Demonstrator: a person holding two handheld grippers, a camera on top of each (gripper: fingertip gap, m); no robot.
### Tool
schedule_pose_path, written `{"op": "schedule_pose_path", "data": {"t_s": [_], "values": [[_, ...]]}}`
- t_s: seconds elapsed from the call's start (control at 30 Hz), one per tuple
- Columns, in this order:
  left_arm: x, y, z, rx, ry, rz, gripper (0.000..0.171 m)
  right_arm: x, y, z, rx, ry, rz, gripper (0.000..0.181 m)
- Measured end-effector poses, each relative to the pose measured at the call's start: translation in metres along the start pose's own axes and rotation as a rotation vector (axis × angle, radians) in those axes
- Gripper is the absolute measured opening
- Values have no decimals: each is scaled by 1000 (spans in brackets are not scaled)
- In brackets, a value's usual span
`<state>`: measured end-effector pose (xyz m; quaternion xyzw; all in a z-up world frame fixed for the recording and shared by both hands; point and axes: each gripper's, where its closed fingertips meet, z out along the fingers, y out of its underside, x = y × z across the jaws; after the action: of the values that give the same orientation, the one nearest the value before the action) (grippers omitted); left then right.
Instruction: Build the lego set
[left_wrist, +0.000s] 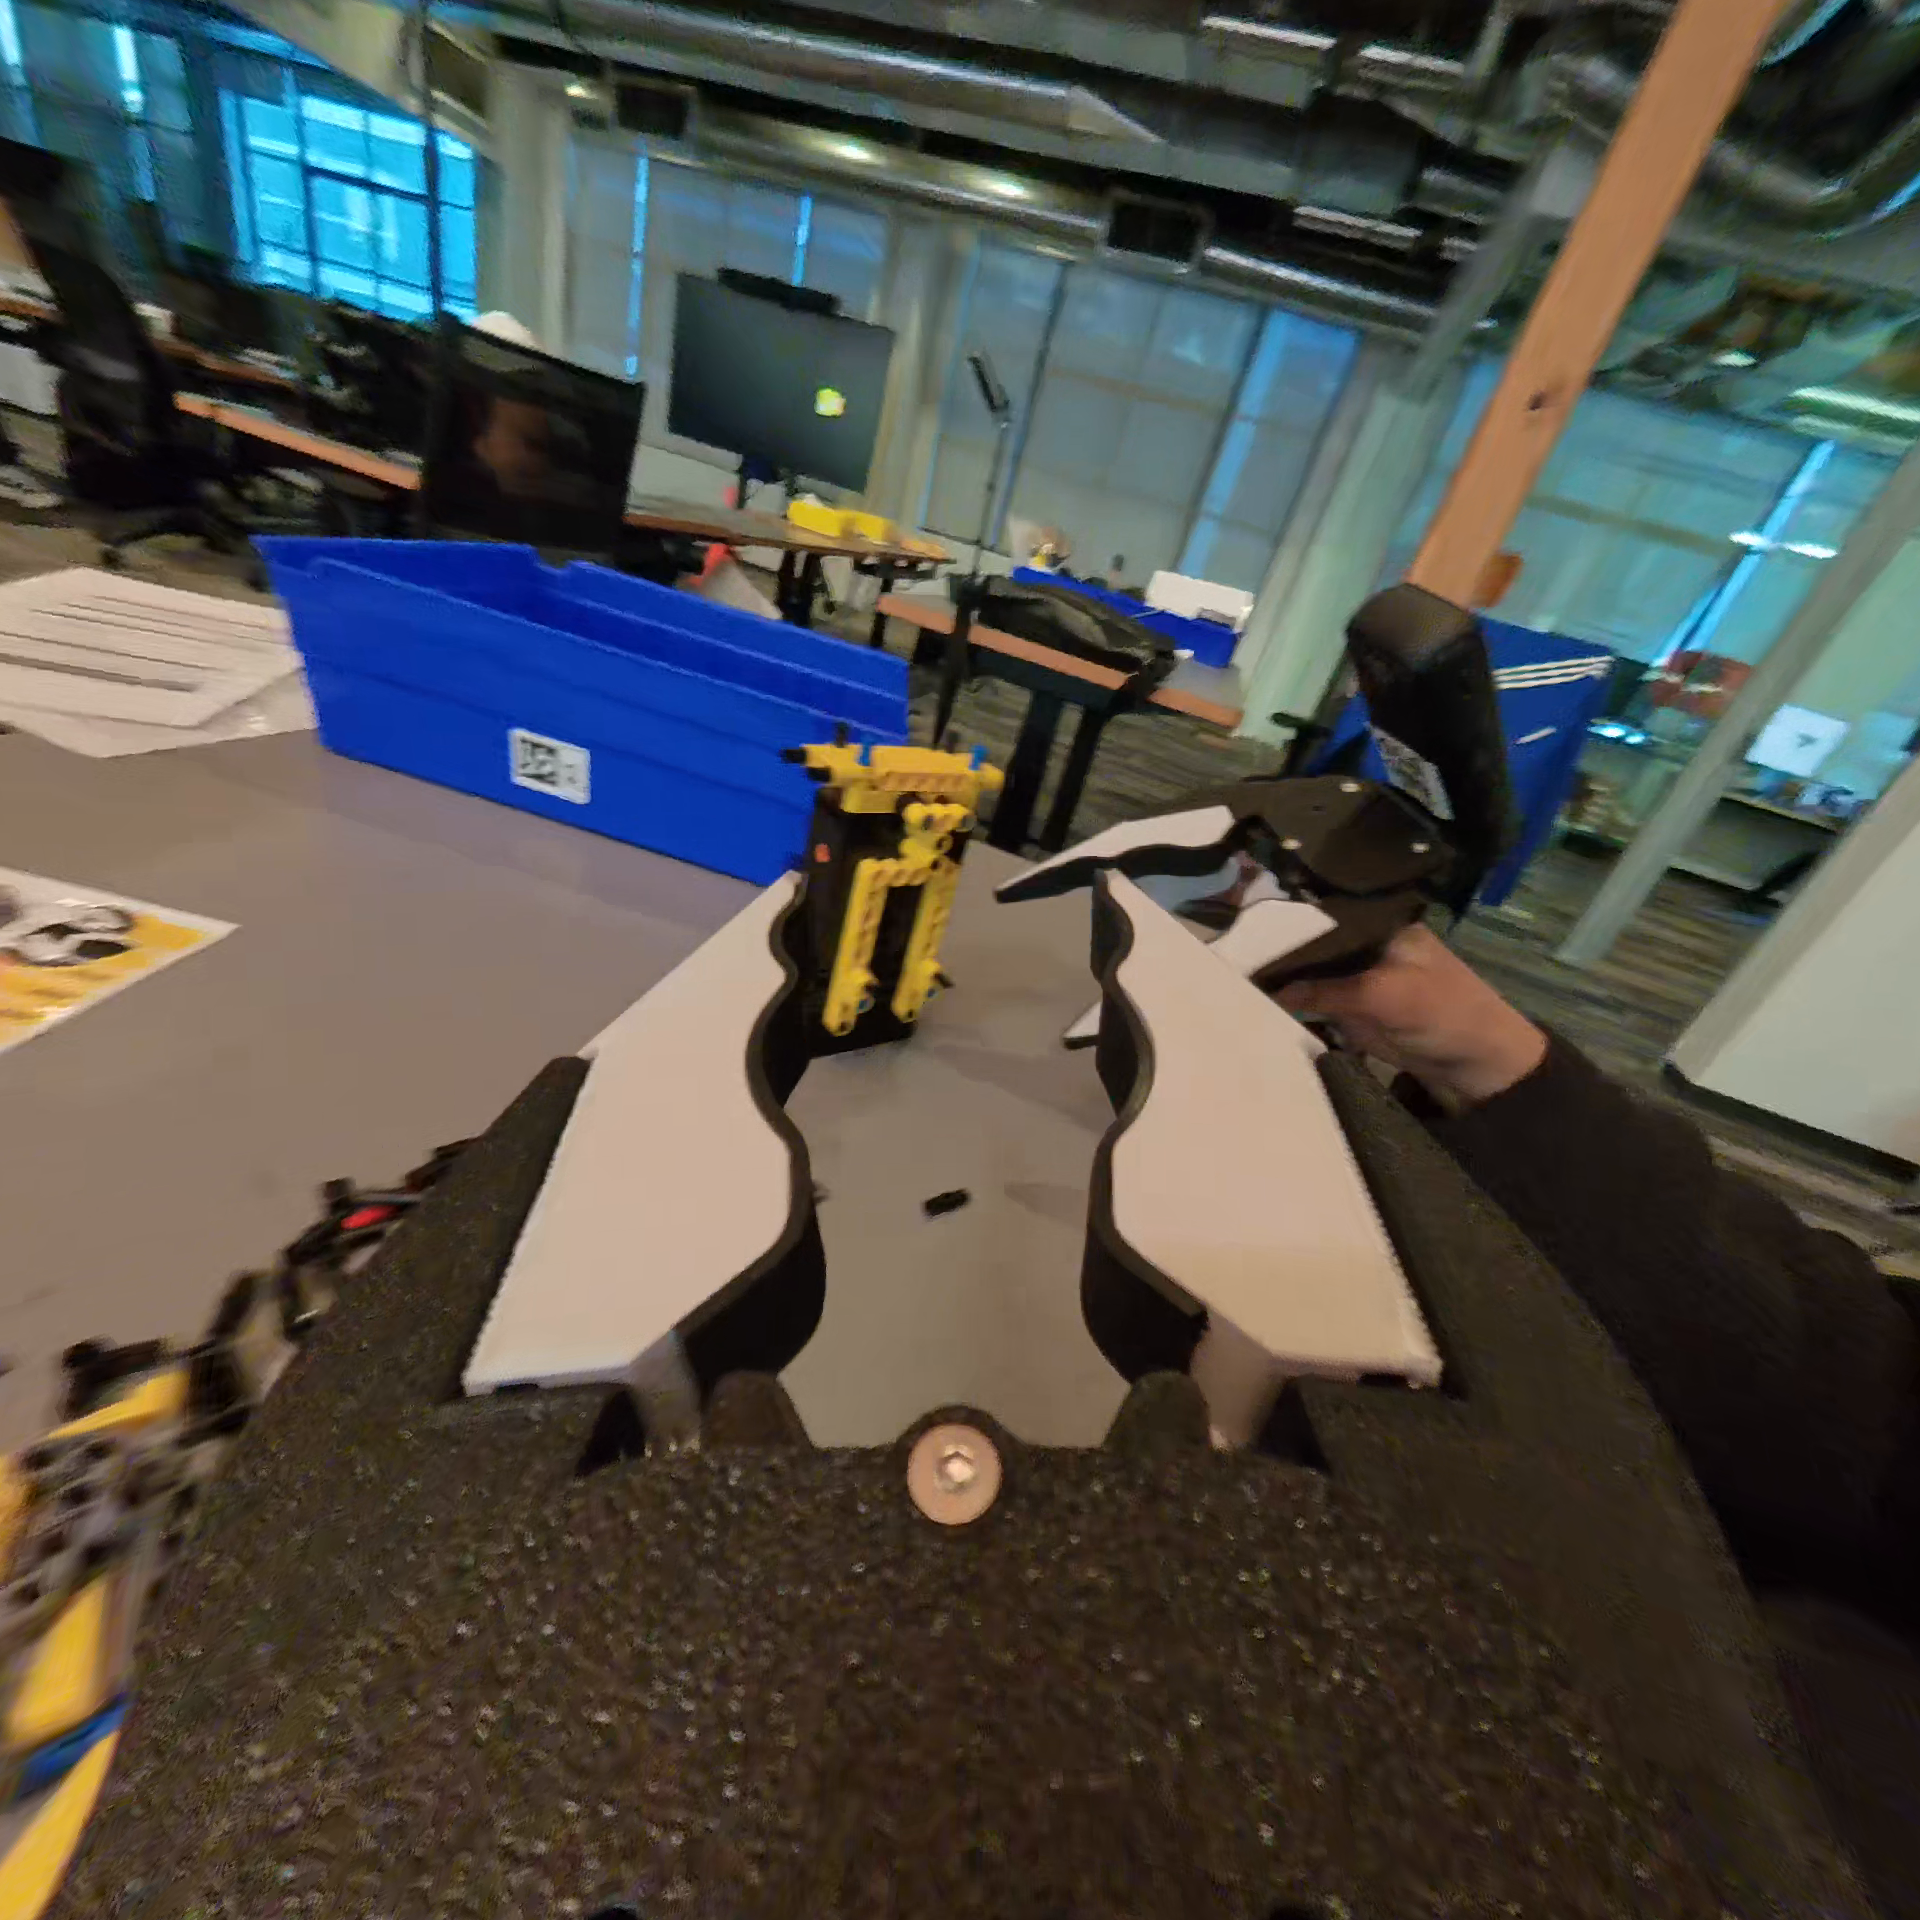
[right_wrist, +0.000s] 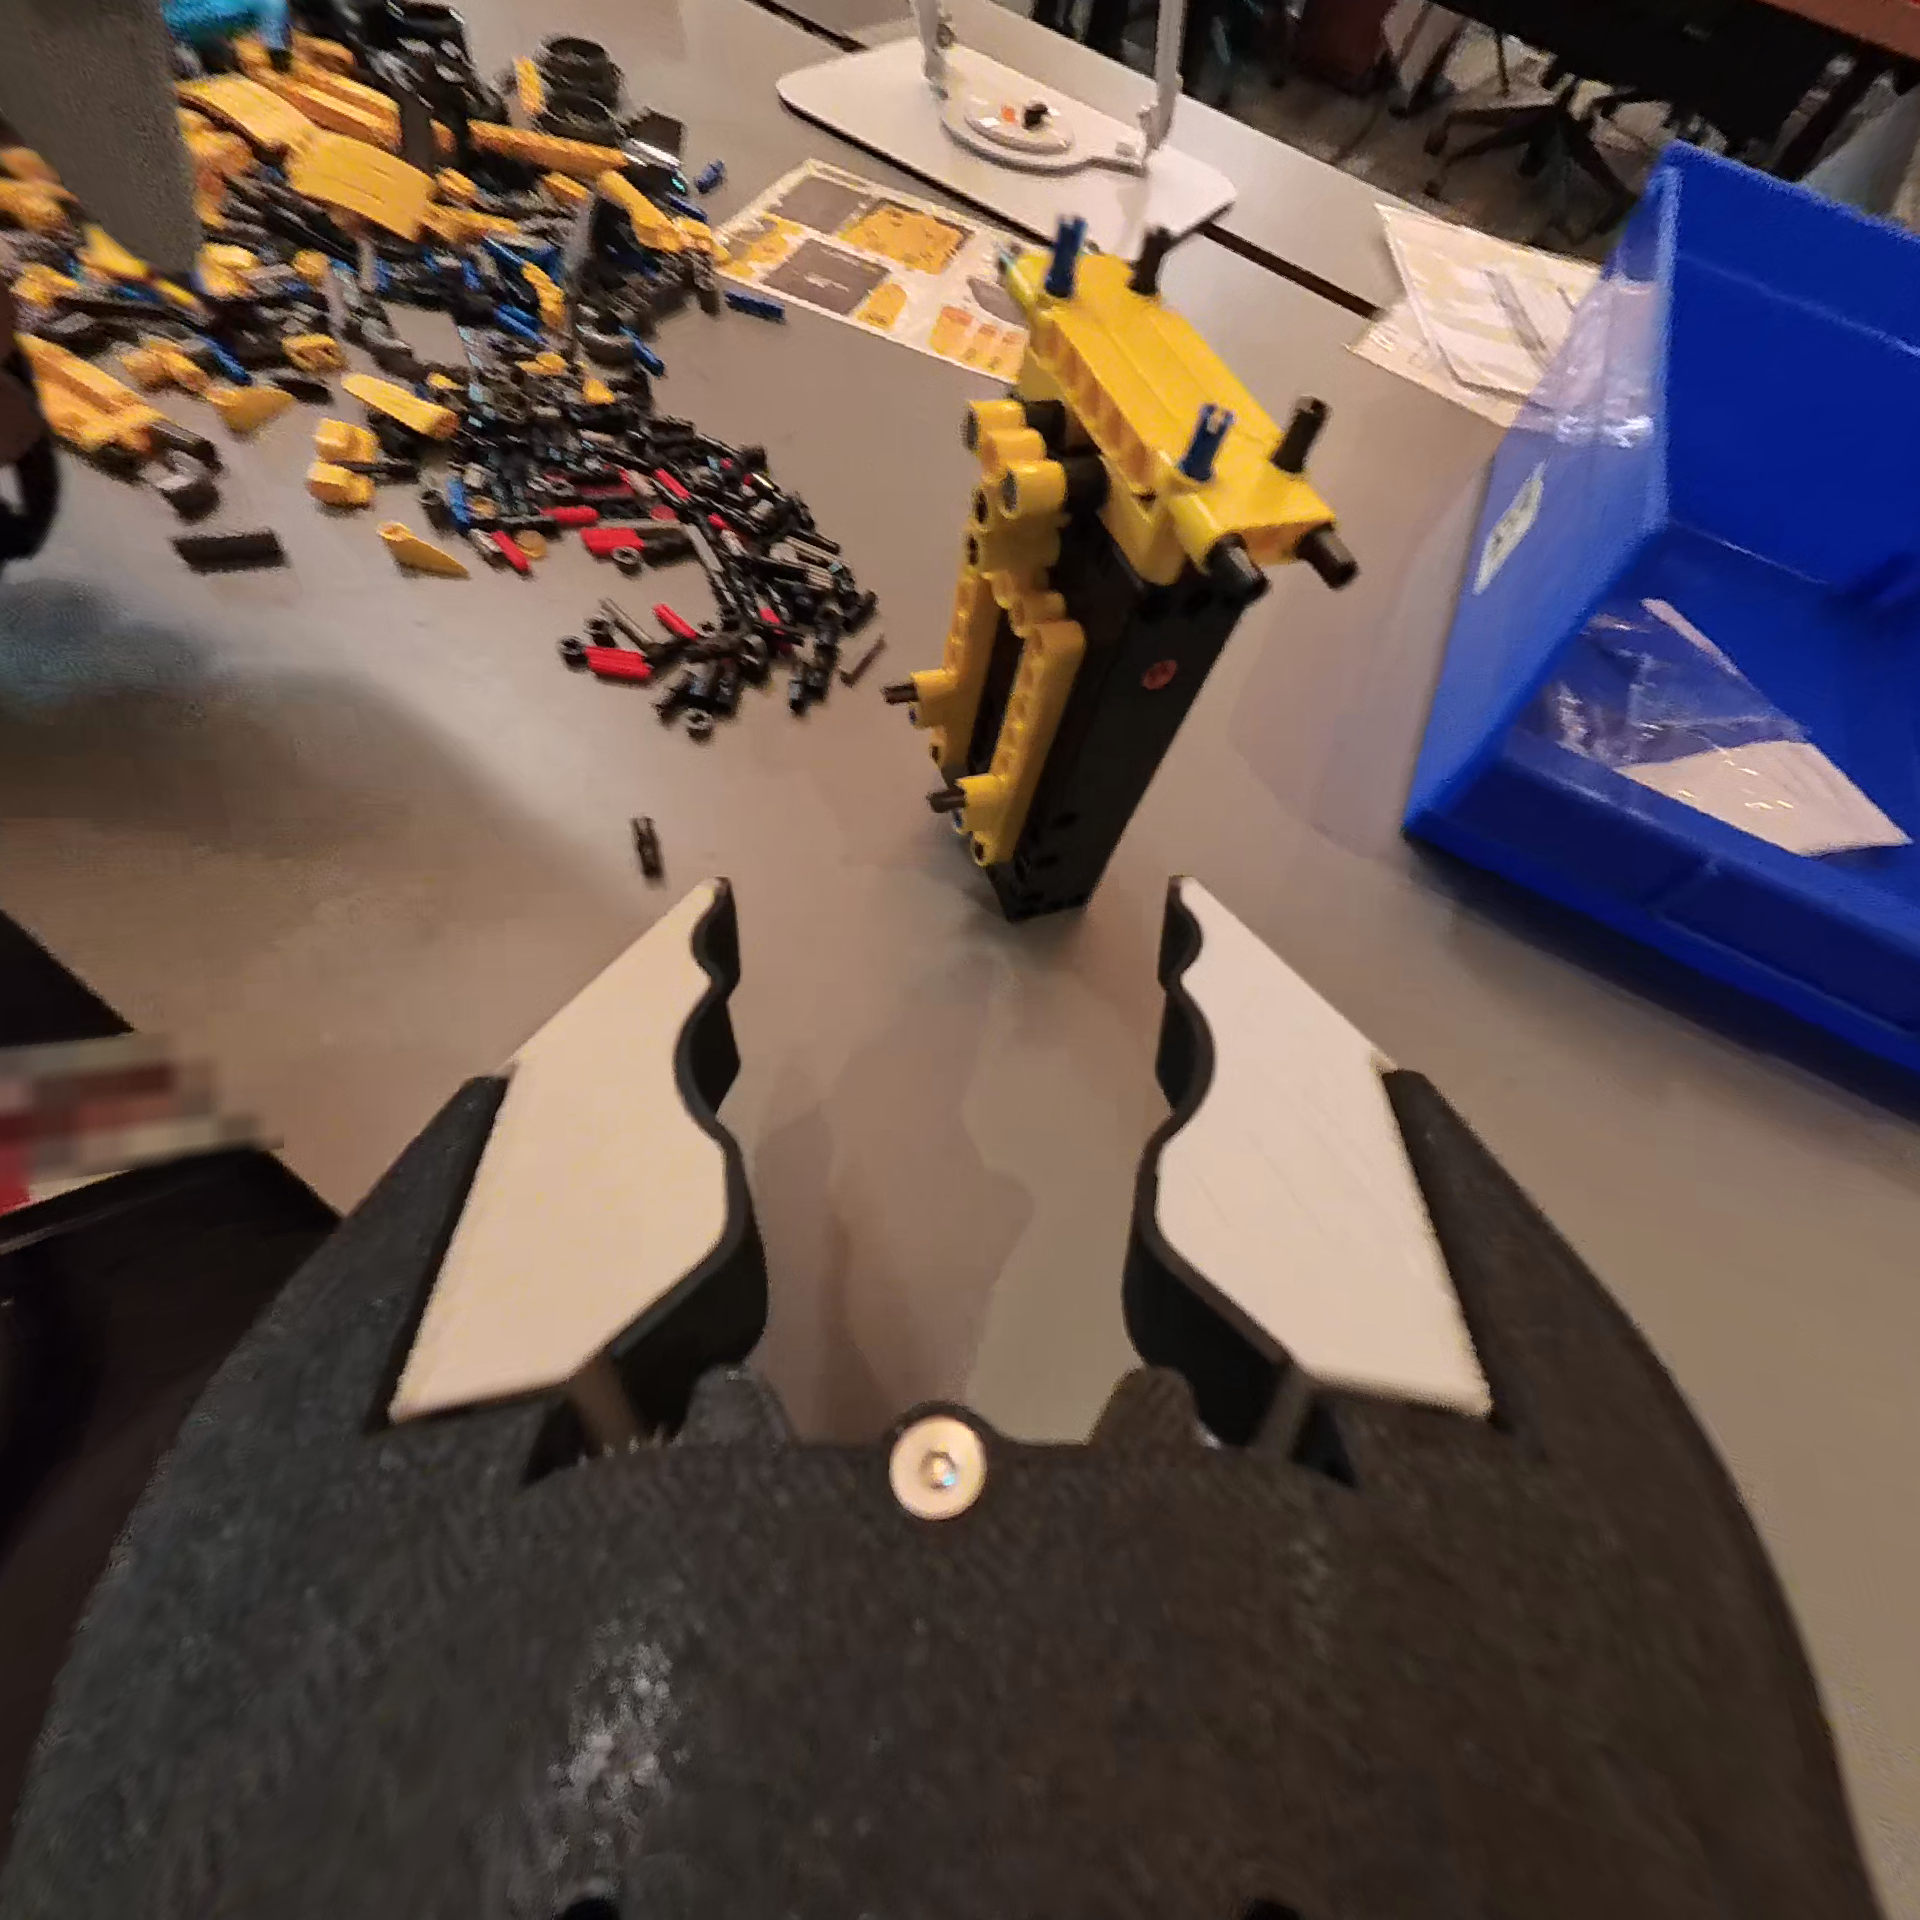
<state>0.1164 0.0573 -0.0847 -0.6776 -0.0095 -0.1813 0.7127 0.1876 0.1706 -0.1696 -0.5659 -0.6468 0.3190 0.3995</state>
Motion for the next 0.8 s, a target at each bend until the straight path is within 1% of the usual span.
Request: {"op": "schedule_pose_path", "data": {"t_s": [0.07,0.17,0.23,0.37,0.53,0.63,0.73,0.8], "values": [[-13,-4,-8,-30,-40,8,51,-11,-4,3,18,-58,17,82],[-34,0,-17,-108,-112,31,49,-30,-12,8,47,-150,40,82],[-46,10,-22,-178,-159,65,47,-41,-16,12,60,-187,36,81],[-62,39,-26,-355,-241,157,45,-65,-20,25,67,-242,-2,79],[-75,59,-28,-507,-367,275,47,-85,-26,41,86,-254,-39,78],[-87,73,-34,-653,-450,334,47,-88,-27,46,76,-238,-57,77],[-106,79,-46,-802,-589,459,48,-91,-31,48,90,-246,-61,78],[-119,75,-56,-876,-701,583,48,-93,-31,51,84,-246,-72,78]]}}
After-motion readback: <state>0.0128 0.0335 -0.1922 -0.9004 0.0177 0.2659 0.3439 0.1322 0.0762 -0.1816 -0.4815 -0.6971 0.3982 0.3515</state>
